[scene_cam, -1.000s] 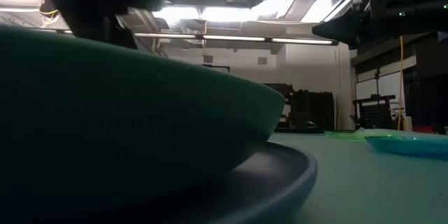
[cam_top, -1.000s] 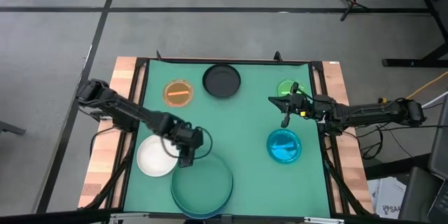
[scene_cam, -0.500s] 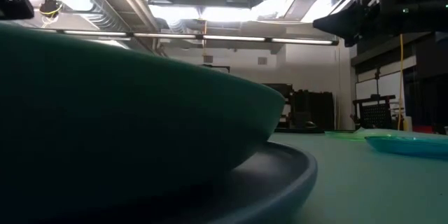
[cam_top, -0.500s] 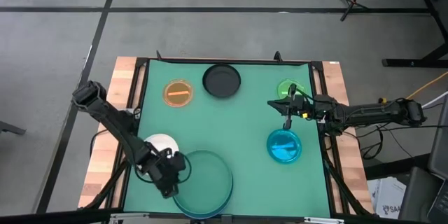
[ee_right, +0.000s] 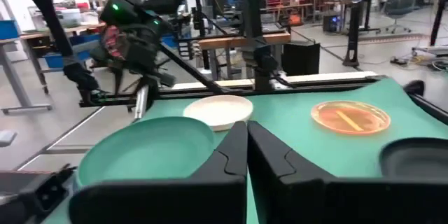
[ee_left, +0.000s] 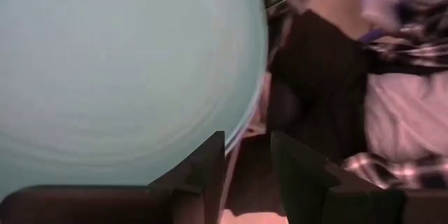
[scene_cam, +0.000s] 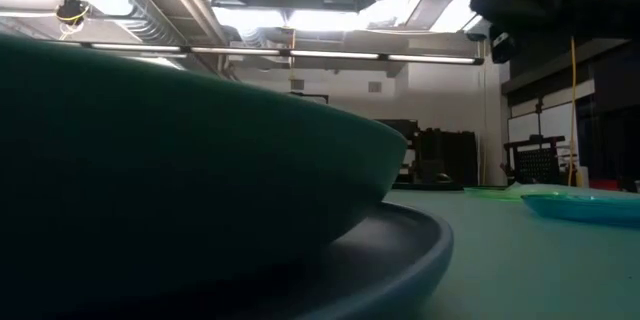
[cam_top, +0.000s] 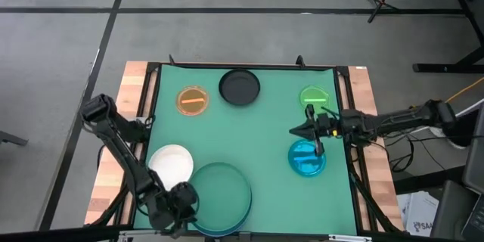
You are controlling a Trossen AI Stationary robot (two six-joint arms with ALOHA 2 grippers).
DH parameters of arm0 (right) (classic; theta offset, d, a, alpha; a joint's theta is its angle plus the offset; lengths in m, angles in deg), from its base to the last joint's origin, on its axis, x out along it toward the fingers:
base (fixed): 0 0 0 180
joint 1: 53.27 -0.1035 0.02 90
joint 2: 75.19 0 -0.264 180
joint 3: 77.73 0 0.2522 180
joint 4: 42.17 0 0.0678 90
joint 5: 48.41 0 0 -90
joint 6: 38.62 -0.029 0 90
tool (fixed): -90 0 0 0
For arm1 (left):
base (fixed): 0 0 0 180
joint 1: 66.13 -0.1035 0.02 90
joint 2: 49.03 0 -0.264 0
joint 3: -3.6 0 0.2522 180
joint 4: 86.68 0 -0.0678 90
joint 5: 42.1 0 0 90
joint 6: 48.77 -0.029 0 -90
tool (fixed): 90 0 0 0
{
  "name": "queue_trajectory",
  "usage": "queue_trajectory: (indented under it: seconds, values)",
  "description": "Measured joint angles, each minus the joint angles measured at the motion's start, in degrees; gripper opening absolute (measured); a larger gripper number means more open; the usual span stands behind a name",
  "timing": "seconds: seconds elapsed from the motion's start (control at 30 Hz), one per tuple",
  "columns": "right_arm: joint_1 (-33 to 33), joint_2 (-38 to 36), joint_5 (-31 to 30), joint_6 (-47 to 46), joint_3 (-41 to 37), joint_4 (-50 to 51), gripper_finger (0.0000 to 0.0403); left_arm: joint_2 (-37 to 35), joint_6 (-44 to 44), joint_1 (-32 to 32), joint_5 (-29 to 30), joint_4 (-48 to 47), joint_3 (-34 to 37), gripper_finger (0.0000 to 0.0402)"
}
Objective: Stack plastic plates
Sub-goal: Move the stacked plates to the center of the table
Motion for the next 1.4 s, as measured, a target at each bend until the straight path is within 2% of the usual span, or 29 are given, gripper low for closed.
queue_trajectory:
  seconds: [0.23,0.37,0.47,0.6,0.73,0.93,1.03,1.4]
  values:
    - [-11.5,0.0,-13.6,3.2,0.0,-1.3,0.0001,5.1,3.5,1.4,-4.0,3.2,0.0,0.0110]
    - [-14.7,0.0,-18.0,3.3,0.0,-1.5,0.0001,7.2,4.2,2.0,-5.5,3.8,0.0,0.0110]
    - [-16.1,0.0,-19.9,3.3,0.0,-1.3,0.0001,8.2,6.7,2.5,-9.2,4.4,0.1,0.0110]
    - [-16.3,0.0,-20.8,3.3,0.0,-1.3,0.0001,8.5,8.7,3.5,-11.1,7.1,0.1,0.0110]
    - [-16.3,0.0,-21.1,3.3,0.0,-1.1,0.0001,9.2,9.7,4.1,-8.3,6.0,0.1,0.0110]
    - [-16.3,0.0,-21.1,3.3,0.0,-1.2,0.0001,13.4,11.7,3.4,-12.0,9.1,0.1,0.0110]
    - [-16.3,0.0,-21.1,3.3,0.0,-1.2,0.0001,14.5,9.4,2.7,-10.8,12.3,0.1,0.0110]
    - [-16.3,0.0,-22.1,4.4,0.0,-1.3,0.0001,14.8,4.5,-1.0,-5.1,10.8,0.1,0.0110]
